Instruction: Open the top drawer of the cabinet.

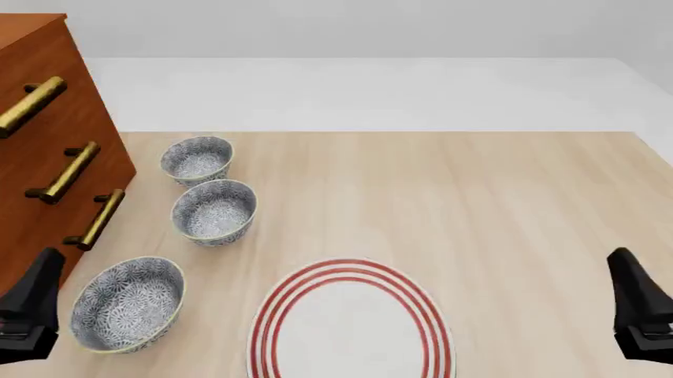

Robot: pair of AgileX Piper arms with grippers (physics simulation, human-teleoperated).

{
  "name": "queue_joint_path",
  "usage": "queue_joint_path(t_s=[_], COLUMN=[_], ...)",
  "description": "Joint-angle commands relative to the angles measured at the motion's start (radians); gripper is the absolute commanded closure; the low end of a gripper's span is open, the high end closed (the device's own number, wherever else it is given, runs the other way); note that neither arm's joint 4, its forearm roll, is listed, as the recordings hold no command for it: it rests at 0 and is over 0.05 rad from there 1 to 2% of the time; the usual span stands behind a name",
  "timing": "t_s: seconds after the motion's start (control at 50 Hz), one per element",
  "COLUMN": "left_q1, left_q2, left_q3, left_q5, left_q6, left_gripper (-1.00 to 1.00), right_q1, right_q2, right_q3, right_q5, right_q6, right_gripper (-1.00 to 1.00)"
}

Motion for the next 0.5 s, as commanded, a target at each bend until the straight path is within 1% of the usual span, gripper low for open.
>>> queue_joint_path(t_s=[0.02,0.1,0.12,0.24,0.36,0.38,0.42,0.44,0.46,0.48,0.5], left_q1=[0.023,0.027,0.019,0.029,0.047,0.055,0.061,0.069,0.051,0.054,0.061], left_q2=[0.006,0.005,0.004,0.017,0.037,0.031,0.043,0.022,0.024,0.03,0.027], left_q3=[0.001,0.002,0.001,0.0,-0.032,-0.045,-0.055,-0.061,-0.064,-0.07,-0.084], left_q5=[-0.001,0.01,0.011,-0.005,-0.013,-0.014,-0.022,-0.014,-0.016,-0.017,-0.009], left_q6=[-0.011,-0.007,0.009,0.019,0.049,0.07,0.088,0.105,0.127,0.154,0.16], left_gripper=[-1.0,-1.0,-1.0,-1.0,-1.0,-1.0,-1.0,-1.0,-1.0,-1.0,-1.0], right_q1=[0.0,0.0,0.0,0.0,0.0,0.0,0.0,0.0,0.0,0.0,0.0], right_q2=[0.005,0.005,0.005,0.005,0.005,0.005,0.005,0.005,0.005,0.005,0.005], right_q3=[-0.003,-0.003,-0.003,-0.003,-0.003,-0.003,-0.003,-0.003,-0.003,-0.003,-0.003], right_q5=[-0.001,-0.001,-0.001,-0.001,-0.001,-0.001,-0.001,-0.001,-0.001,-0.001,-0.001], right_q6=[0.0,0.0,0.0,0.0,0.0,0.0,0.0,0.0,0.0,0.0,0.0], right_gripper=[-1.0,-1.0,-1.0,-1.0,-1.0,-1.0,-1.0,-1.0,-1.0,-1.0,-1.0])
